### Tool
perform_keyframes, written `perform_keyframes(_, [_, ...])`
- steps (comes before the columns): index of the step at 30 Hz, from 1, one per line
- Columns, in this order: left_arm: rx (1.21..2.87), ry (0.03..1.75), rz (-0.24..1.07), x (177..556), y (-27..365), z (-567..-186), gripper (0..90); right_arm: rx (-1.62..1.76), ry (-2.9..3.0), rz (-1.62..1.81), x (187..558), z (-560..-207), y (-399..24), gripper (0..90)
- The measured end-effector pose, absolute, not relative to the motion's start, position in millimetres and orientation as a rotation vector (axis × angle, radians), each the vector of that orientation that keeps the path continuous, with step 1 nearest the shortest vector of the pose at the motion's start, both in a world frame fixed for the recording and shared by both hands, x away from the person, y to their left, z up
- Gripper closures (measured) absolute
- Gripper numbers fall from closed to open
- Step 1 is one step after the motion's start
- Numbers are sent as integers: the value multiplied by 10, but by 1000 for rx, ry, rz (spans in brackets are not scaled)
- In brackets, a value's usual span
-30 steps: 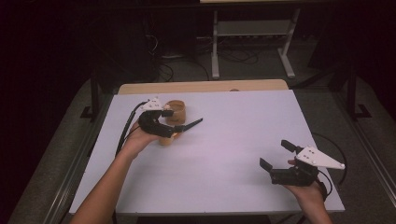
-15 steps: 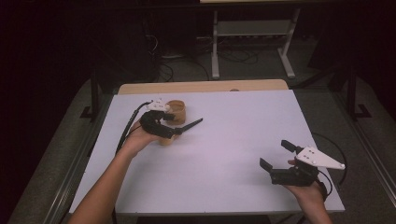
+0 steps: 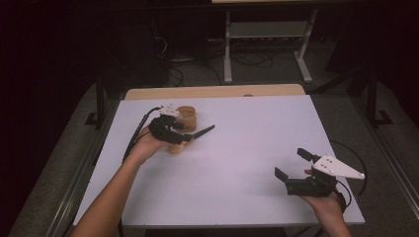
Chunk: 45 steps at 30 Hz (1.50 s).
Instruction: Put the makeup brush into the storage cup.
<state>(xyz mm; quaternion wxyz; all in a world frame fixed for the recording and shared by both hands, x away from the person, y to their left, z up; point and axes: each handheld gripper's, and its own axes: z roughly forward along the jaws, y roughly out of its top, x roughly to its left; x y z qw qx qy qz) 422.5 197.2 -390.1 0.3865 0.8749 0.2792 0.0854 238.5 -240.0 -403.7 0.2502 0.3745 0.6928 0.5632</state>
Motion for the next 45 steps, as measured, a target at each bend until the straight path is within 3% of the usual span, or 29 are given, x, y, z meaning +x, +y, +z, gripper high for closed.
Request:
perform_keyframes(29, [2463, 785, 163, 4448, 1831, -4020, 499, 1024, 1884, 1540, 2386, -4035, -2409, 0])
perform_keyframes(45, [2548, 804, 113, 4523, 1777, -4134, 508, 1023, 1884, 1539, 2387, -4038, -2413, 0])
